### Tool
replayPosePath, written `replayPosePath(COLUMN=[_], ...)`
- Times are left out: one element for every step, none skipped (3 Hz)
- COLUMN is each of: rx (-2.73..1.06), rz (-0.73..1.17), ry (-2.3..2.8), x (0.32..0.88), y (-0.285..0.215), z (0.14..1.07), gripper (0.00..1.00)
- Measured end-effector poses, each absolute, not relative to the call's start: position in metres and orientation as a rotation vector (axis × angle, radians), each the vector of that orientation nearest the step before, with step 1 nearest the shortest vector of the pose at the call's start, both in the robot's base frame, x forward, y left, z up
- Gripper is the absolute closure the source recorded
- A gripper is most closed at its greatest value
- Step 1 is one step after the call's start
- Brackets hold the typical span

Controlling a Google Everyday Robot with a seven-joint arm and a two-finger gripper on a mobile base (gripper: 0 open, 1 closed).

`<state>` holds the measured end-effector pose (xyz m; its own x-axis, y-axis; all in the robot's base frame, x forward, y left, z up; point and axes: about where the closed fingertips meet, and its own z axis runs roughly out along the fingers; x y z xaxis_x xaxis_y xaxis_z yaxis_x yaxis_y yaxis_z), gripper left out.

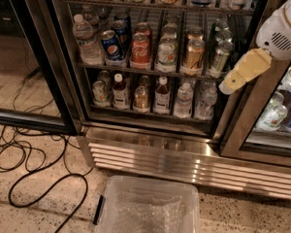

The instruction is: Pick redbull can from top shelf of fridge

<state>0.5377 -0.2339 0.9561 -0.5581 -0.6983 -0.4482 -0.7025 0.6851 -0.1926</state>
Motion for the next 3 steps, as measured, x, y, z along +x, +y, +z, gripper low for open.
replayPosePath(rx=[-0.987, -0.823, -0.762], rz=[-0.07, -0.145, -0.144], ry=[2.352, 2.254, 2.188], x=[0.539, 0.56, 0.574], y=[-0.218, -0.205, -0.203], z=[0.966, 0.988, 1.004], gripper=[0.0, 0.0, 0.0])
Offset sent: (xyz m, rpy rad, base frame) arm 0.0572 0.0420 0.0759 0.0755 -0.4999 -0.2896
